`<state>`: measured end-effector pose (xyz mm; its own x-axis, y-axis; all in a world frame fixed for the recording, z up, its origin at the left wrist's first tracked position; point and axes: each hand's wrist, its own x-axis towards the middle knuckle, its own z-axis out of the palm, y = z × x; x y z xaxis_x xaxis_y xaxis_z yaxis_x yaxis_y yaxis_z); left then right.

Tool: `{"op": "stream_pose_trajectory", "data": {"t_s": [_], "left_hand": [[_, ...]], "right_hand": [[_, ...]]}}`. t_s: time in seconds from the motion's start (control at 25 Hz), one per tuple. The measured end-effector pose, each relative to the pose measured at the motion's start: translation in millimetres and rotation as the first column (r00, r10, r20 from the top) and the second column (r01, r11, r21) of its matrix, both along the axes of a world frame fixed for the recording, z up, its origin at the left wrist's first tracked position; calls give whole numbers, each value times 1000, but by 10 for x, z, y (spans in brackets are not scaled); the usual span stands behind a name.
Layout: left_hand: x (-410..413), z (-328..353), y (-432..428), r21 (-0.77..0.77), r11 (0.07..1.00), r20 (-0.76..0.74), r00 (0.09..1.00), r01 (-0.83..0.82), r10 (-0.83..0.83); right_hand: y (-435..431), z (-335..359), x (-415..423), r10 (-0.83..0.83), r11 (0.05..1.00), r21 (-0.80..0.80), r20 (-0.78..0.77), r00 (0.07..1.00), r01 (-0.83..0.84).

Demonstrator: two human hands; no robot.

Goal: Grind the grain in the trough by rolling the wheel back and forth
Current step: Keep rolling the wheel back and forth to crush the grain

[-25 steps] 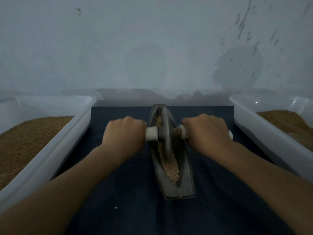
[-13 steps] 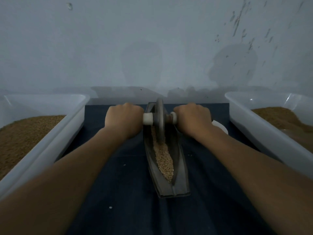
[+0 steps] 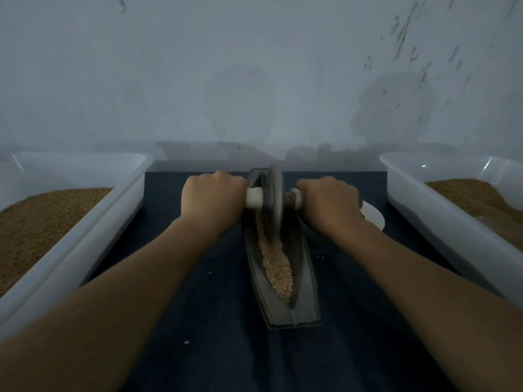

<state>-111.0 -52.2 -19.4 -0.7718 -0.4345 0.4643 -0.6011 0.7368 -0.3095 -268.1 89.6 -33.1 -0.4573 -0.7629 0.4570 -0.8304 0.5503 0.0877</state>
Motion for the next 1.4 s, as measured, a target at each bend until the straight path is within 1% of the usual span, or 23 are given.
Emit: {"op": "stream_pose_trajectory", "data": {"t_s": [0.08, 0.16, 0.24, 0.32, 0.36, 0.4, 0.52, 0.56, 0.64, 0.68, 0.72, 0.76, 0.8, 0.84, 0.92, 1.0, 1.04, 1.12, 1.16, 1.2, 1.32, 1.36, 1.4], "left_hand": [[-86, 138, -5, 17, 1000, 48, 999, -23, 22], [28, 102, 75, 18, 1000, 29, 999, 16, -17], [307, -72, 218, -13, 998, -56, 996, 67, -68], [575, -163, 330, -52, 988, -97, 984, 143, -148], [632, -181, 341, -73, 983, -128, 976, 168, -177], [622, -198, 311, -79, 980, -148, 970, 182, -192], [376, -216, 176, -12, 997, -73, 994, 79, -80], [221, -197, 78, 15, 999, -83, 995, 51, -50], [18, -74, -50, 107, 994, -70, 998, 3, 4], [-28, -45, -79, 153, 988, -65, 998, -12, 22], [-17, -48, -72, 184, 983, -70, 997, -16, 29], [49, -71, -37, 180, 984, -82, 996, -14, 29], [151, -124, 16, 149, 989, -97, 995, -2, 17], [266, -186, 83, 83, 996, -126, 992, 31, -20], [476, -216, 240, -58, 988, -120, 981, 146, -152], [552, -137, 315, -128, 972, -117, 970, 196, -211], [519, -122, 307, -133, 973, -103, 974, 187, -201], [380, -156, 231, -87, 991, -33, 994, 99, -102], [261, -177, 128, -60, 995, -37, 996, 81, -83], [140, -169, 9, -11, 999, -47, 998, 48, -48], [-16, -52, -136, 191, 981, -32, 999, -13, 20], [7, -48, -107, 216, 976, -41, 999, -14, 24], [79, -60, -46, 199, 980, -49, 999, -10, 20]], "right_hand": [[-81, 47, -35, -12, 1000, 24, 73, 997, 11], [60, 33, 26, 5, 999, 45, 76, 997, -9], [298, -12, 127, 72, 997, 38, -53, 996, -70], [506, -34, 241, 147, 989, 23, -212, 966, -145], [566, -24, 286, 160, 987, 19, -256, 953, -161], [578, -22, 292, 153, 988, 27, -262, 953, -151], [329, -30, 174, 65, 998, 37, -213, 975, -59], [176, 12, 110, 37, 999, 33, -160, 986, -32], [-104, 147, 16, 3, 996, 94, -40, 999, 1], [-189, 207, -5, -2, 993, 121, -14, 1000, 4], [-205, 239, 3, 7, 991, 131, -18, 1000, -5], [-150, 246, 46, 33, 992, 124, -41, 999, -27], [-33, 219, 106, 61, 993, 107, -72, 996, -53], [120, 157, 170, 88, 992, 94, -100, 991, -78], [445, 21, 265, 111, 992, 75, -126, 986, -102], [621, -49, 284, 101, 993, 69, -126, 987, -93], [626, -67, 268, 86, 995, 62, -132, 987, -79], [474, -58, 210, 44, 998, 59, -124, 991, -37], [333, -31, 163, 26, 998, 55, -113, 993, -20], [163, 21, 112, 19, 998, 54, -94, 995, -14], [-216, 255, 24, 6, 990, 140, -58, 998, 2], [-211, 287, 42, 16, 988, 152, -70, 997, -5], [-128, 283, 83, 37, 987, 159, -72, 997, -25]]}}
